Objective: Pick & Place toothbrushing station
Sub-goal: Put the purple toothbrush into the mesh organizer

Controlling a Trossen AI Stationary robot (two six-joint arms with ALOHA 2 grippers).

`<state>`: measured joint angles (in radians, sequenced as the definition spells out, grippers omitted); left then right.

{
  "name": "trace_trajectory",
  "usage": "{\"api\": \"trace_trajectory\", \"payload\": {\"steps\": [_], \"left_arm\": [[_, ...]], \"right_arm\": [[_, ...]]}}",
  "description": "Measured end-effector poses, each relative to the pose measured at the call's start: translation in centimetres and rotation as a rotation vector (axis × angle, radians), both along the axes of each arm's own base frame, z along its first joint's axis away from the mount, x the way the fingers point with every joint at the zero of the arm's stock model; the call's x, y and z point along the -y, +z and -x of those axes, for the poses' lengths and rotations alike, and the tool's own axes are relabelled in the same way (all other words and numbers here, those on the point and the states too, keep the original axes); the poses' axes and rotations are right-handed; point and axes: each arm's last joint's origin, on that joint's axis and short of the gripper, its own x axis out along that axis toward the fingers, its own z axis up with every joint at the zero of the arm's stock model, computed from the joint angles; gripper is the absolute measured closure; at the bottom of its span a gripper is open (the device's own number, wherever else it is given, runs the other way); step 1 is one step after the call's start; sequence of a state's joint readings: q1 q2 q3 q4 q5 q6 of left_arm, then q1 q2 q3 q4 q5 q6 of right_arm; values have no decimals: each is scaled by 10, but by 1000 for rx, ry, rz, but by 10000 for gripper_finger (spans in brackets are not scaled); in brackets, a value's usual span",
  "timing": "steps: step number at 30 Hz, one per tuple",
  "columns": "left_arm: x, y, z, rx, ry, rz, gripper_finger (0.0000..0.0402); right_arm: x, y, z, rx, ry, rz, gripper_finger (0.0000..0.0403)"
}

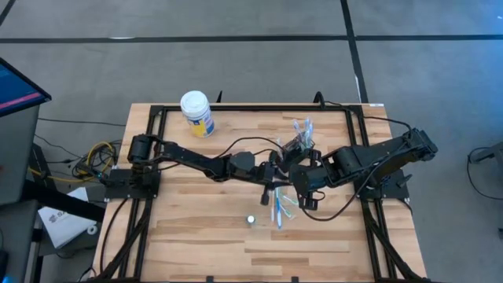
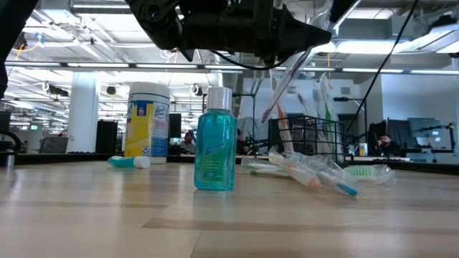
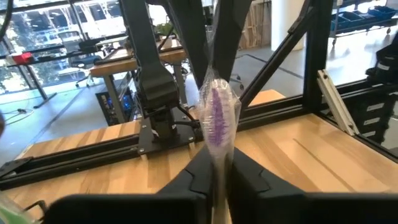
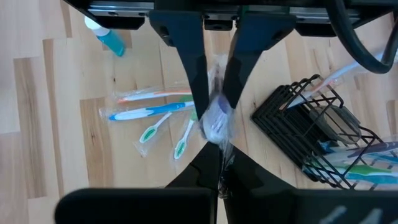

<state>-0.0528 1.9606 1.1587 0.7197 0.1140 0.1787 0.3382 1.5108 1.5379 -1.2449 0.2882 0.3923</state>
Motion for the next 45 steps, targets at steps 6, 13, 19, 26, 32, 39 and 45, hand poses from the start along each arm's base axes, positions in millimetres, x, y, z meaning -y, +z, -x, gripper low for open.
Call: {"api": "trace_trajectory", "payload": {"steps": [6,13,19,26,32,39,45], "left_arm": [[1,0,0,-5,-56,9,394],[1,0,1,-11,-59,9,396],[1,0,1,-24,-70,9,396],[2,-1,2,-39,-72,15,396],[2,14,11,-8,-71,11,396],[0,35,42,67,-68,9,397],[-2,37,67,222,-68,12,397]], "right_arm": [[0,0,0,3,1,-4,403],[0,0,0,2,0,-3,403],[0,0,1,-5,-15,-4,383],[2,-2,4,-46,-19,10,314],[2,-2,5,-53,-19,13,275],[2,-2,5,-37,-54,14,259],[4,0,3,6,-83,87,272]]}}
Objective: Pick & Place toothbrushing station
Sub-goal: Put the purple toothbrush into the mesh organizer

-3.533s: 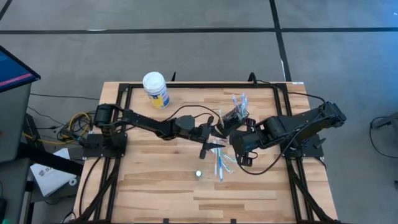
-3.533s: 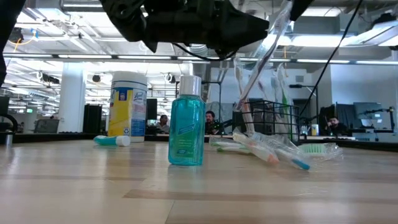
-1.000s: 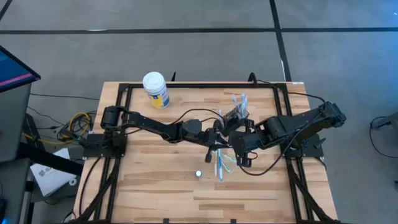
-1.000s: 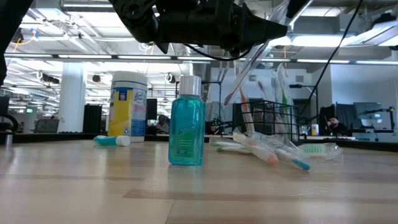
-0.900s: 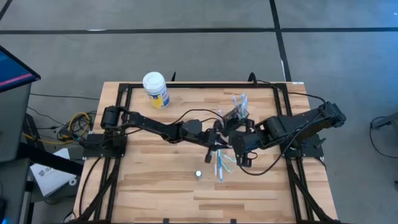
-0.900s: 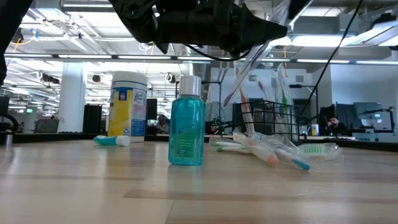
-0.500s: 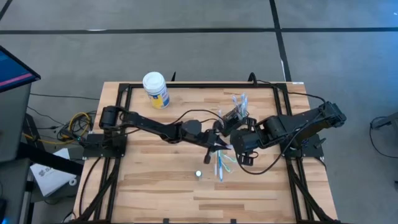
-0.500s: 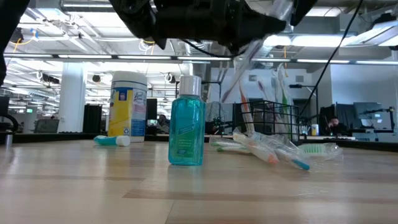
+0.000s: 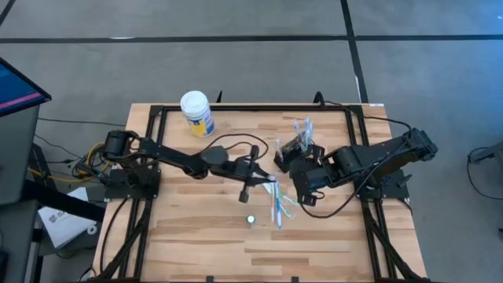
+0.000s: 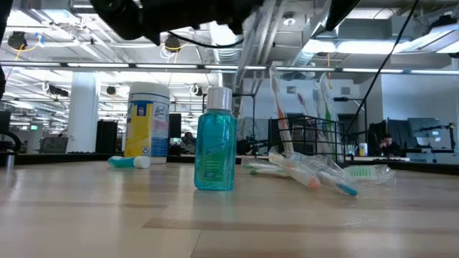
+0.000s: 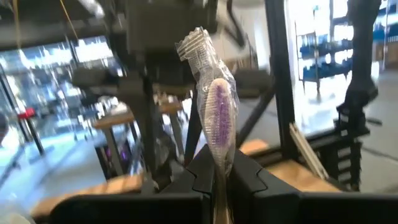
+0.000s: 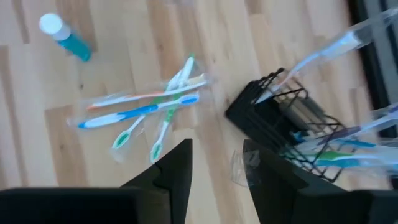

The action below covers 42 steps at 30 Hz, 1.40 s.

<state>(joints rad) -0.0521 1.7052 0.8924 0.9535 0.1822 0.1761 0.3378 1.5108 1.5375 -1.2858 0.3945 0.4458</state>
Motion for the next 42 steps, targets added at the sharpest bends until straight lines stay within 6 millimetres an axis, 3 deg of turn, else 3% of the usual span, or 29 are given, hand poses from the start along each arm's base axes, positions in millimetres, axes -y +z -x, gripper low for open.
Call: {"api": "trace_trajectory", "payload": {"steps": [13,29,34,42], "left_arm": [[-26,-7,19,201,-12,37,397],[-66,-5,31,305,-38,-13,396],[-79,-22,25,329,-24,18,396],[-105,-38,-14,316,14,54,396]], "right_arm": [[-4,-11,-2,28,-41,29,284],[-1,-55,0,28,-177,96,284],[1,-72,3,27,-233,122,284],[0,-94,11,13,-308,123,284]]}}
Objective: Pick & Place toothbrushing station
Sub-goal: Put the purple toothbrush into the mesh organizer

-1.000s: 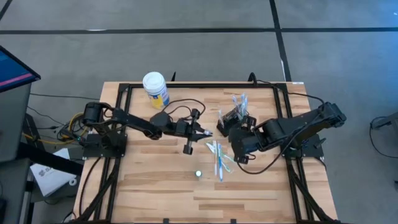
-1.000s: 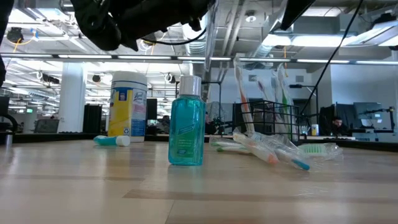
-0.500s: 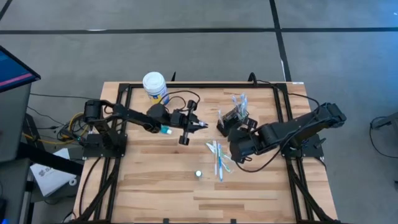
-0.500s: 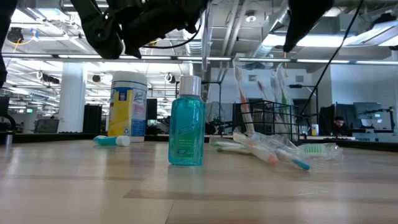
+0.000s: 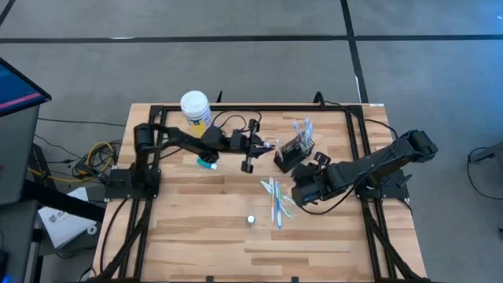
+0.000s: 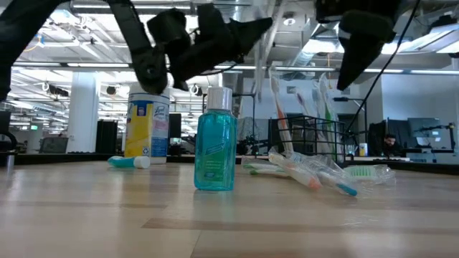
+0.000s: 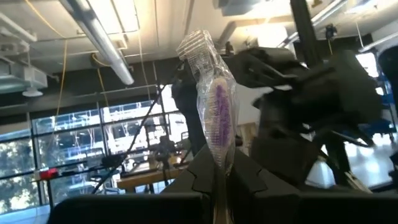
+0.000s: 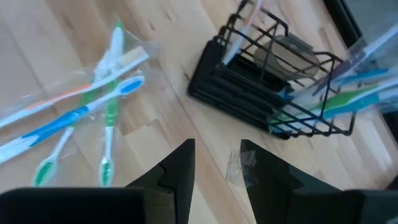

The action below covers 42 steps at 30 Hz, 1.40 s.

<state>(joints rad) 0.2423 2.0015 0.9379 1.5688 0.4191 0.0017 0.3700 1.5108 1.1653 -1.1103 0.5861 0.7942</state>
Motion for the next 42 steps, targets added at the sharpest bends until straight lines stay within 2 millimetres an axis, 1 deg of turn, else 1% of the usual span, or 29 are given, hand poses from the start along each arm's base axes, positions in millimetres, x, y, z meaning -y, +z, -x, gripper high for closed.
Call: {"api": "trace_trajectory", "payload": {"steps": [4,9,14,20,25,30,32,39,42], "left_arm": [[-6,0,-11,18,10,12,396],[-8,-2,-21,29,26,17,396],[-12,-16,-29,6,58,38,396],[-16,-13,-32,26,76,37,396],[-20,-8,-35,49,94,40,395],[-21,-14,-41,43,105,56,395],[-21,-17,-42,30,105,60,395],[-19,-16,-42,35,89,81,395],[-19,-21,-43,24,92,82,395]], "right_arm": [[-4,-9,6,2,-29,15,284],[-12,-11,10,35,-30,34,285],[-19,-10,11,77,-27,37,285],[-25,-9,12,112,-16,41,285],[-26,-9,11,121,-16,38,285],[-26,-9,11,123,-17,37,285],[-26,-9,11,124,-16,37,285],[-26,-9,11,128,-17,47,285],[-25,-9,11,134,-18,61,285]]}}
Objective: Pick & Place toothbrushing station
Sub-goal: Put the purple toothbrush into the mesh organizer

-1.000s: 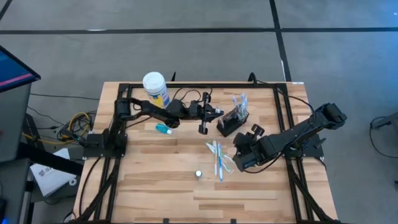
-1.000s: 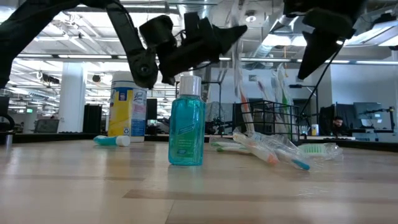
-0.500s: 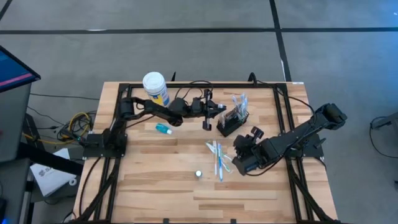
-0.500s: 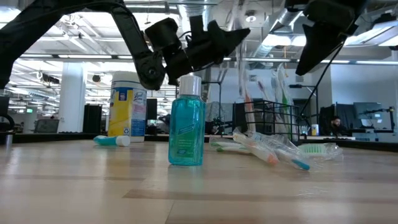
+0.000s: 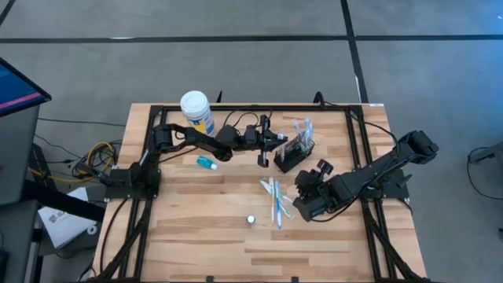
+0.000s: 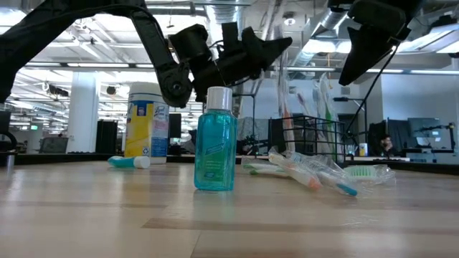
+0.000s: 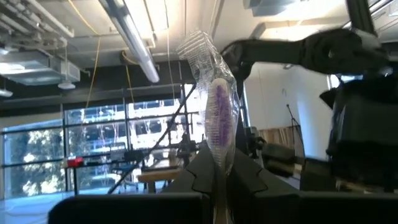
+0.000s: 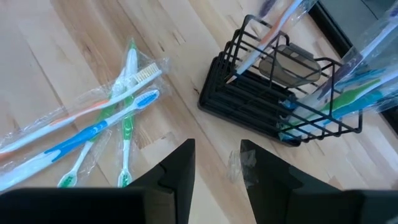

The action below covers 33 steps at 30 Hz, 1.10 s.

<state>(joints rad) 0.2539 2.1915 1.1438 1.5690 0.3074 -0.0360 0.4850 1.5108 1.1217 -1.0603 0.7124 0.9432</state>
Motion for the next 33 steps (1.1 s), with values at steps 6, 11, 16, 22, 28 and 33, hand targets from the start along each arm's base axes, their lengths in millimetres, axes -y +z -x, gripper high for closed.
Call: {"api": "trace_trajectory", "payload": {"steps": [6,11,16,22,28,33], "left_arm": [[2,0,-1,1,7,14,395],[6,-3,-3,2,9,15,395],[10,-7,-10,2,-6,20,395],[10,-18,-18,-15,-16,34,395],[10,-18,-18,-15,-21,44,381],[10,-21,-20,-51,-20,53,380]], "right_arm": [[0,0,0,3,-1,5,285],[1,0,0,12,-3,22,285],[0,1,-1,17,-3,21,285],[0,1,-1,26,-4,21,285],[0,1,-1,26,-4,21,285],[0,1,-1,27,-4,20,285]]}}
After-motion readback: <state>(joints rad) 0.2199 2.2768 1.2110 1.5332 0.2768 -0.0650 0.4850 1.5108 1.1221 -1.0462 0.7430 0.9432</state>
